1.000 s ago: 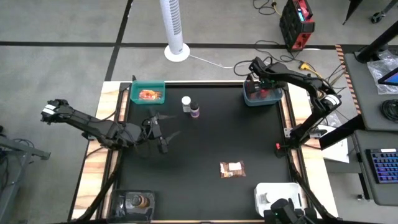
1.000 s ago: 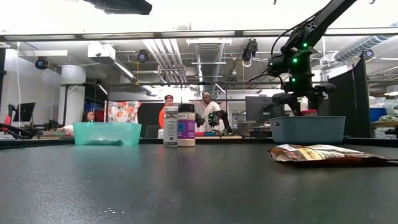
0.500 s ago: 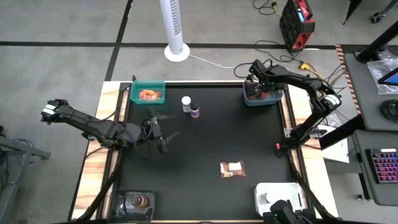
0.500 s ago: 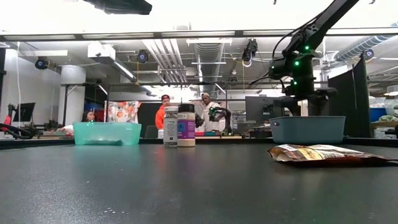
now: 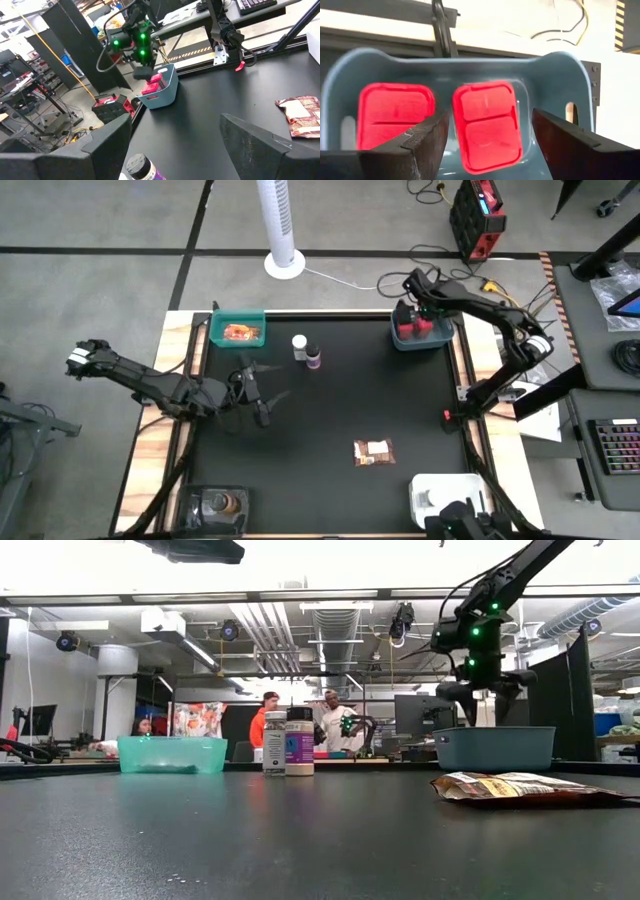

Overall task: Sort spices by type
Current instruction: Put the red seasoning can into the dark blue bin

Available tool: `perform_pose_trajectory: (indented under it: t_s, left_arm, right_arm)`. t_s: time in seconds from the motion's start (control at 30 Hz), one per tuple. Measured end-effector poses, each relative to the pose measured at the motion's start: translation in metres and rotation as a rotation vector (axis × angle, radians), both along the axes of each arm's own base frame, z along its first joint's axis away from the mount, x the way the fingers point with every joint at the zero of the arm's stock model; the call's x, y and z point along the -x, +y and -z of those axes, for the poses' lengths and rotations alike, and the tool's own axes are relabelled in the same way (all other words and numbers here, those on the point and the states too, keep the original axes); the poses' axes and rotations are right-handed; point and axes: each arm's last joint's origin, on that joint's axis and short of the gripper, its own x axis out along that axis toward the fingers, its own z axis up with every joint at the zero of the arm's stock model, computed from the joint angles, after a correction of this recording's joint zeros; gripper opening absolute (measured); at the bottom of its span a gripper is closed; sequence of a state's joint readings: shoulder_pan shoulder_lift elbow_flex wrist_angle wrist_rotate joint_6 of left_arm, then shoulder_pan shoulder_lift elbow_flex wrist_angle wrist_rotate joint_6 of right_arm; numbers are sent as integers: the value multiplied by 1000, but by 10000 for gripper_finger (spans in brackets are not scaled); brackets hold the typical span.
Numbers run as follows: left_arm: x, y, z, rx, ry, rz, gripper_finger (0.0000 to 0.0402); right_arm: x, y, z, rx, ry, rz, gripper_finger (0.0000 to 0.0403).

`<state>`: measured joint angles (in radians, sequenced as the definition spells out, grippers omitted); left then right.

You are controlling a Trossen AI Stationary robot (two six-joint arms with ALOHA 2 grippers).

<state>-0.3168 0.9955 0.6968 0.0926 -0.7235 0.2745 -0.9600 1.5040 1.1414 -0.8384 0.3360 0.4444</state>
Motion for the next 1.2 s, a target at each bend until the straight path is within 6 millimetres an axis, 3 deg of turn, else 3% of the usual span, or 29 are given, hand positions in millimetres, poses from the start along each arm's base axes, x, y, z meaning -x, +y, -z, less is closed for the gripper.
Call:
perform_pose_trajectory:
  t_s: [0.23, 0.57, 0.77, 1.2]
  left_arm:
    - [0, 0, 0, 4, -2, -1, 285]
    - [0, 0, 0, 14, -6, -2, 285]
    - [0, 0, 0, 20, -8, -3, 285]
    - [0, 0, 0, 20, -8, -3, 285]
  right_arm:
    - [1, 4, -13, 6, -24, -1, 235]
    - [4, 8, 0, -9, 40, 9, 22]
    - [6, 10, 12, -21, 57, 10, 13]
    - [3, 13, 13, -11, 17, 84, 9]
